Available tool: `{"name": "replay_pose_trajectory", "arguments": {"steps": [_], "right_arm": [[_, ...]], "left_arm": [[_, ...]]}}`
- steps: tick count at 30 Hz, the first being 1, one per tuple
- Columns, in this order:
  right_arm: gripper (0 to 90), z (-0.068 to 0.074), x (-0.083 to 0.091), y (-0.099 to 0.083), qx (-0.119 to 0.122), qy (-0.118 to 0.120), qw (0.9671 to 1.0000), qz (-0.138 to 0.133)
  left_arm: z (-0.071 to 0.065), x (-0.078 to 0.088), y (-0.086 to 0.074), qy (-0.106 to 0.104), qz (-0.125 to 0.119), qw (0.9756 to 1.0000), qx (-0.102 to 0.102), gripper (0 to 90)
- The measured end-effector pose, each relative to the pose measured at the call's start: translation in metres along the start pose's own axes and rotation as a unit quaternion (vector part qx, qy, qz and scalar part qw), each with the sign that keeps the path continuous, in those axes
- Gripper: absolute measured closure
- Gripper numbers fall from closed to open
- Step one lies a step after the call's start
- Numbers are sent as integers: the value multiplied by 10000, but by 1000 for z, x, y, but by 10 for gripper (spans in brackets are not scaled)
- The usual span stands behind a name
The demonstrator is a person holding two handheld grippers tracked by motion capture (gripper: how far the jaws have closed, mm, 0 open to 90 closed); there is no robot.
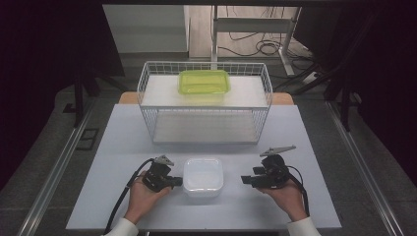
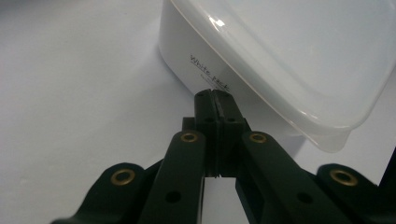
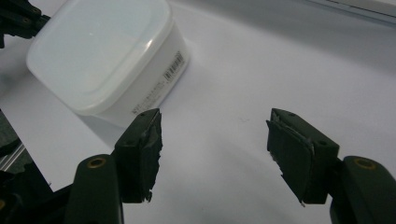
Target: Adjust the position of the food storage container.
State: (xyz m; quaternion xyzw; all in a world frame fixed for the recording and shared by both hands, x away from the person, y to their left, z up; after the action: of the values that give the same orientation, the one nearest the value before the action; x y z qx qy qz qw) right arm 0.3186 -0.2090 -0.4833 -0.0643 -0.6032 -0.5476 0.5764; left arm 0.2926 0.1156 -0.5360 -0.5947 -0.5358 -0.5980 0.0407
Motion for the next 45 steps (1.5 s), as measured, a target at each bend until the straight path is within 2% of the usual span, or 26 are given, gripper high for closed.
{"name": "replay_pose_trajectory", "arguments": {"steps": [5, 6, 8, 10, 15, 17, 19, 22, 23, 24, 26, 29, 33, 36, 41, 45], "right_arm": [[329, 1, 1, 0, -33, 27, 10000, -52], [302, 4, 1, 1, -17, 25, 9999, -113], [273, 6, 3, 2, 27, 27, 9998, -219], [250, 7, 6, 3, 27, 68, 9994, -345], [224, 7, 8, 3, -23, 176, 9988, -451], [218, 8, 7, 2, -16, 212, 9987, -462], [211, 10, 5, 2, 9, 261, 9987, -442], [217, 15, 3, 1, 72, 308, 9987, -391], [217, 15, 3, 1, 72, 308, 9987, -391], [213, 16, 2, 1, 42, 353, 9986, -384], [213, 16, 1, 1, 46, 369, 9985, -392], [213, 18, 0, 2, 25, 421, 9981, -442], [215, 20, 0, 2, 35, 498, 9976, -487], [224, 21, -1, 2, 73, 519, 9974, -487], [224, 21, -4, 1, -8, 458, 9976, -524], [236, 23, -5, 1, -19, 505, 9972, -552]], "left_arm": [[0, 3, 1, -50, -48, 10000, 45, 896], [1, 9, 1, -34, -155, 9998, 88, 896], [4, 15, 1, -17, -203, 9998, 86, 895], [6, 26, 0, -62, -424, 9988, 223, 894], [4, 37, -3, -40, -597, 9976, 358, 851], [4, 40, -4, -6, -659, 9967, 472, 764], [4, 42, -4, 16, -638, 9966, 520, 603], [2, 48, -3, 35, -822, 9948, 604, 373], [2, 49, -3, 31, -845, 9945, 614, 373], [1, 51, -2, -20, -893, 9940, 638, 336], [0, 53, -2, -103, -920, 9936, 652, 328], [-1, 52, -3, -106, -923, 9933, 683, 318], [0, 53, -3, -274, -977, 9917, 791, 330], [1, 54, -3, -306, -1014, 9909, 837, 339], [3, 54, -4, -357, -1037, 9895, 939, 343], [3, 54, -4, -396, -1070, 9887, 973, 348]]}}
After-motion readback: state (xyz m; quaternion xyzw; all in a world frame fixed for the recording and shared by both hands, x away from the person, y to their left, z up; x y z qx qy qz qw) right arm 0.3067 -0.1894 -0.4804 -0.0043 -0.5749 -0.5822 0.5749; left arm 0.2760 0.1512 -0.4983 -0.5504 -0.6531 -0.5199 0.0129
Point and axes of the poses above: each handheld gripper's, and its own axes: x roughly backward along the jaws, y roughly out of its top, z roughly to its left, the point moved 3 cm from there along -x, roughly forward along the jaws, and after that the axes turned 2 degrees about -x, right-handed, at the moved point
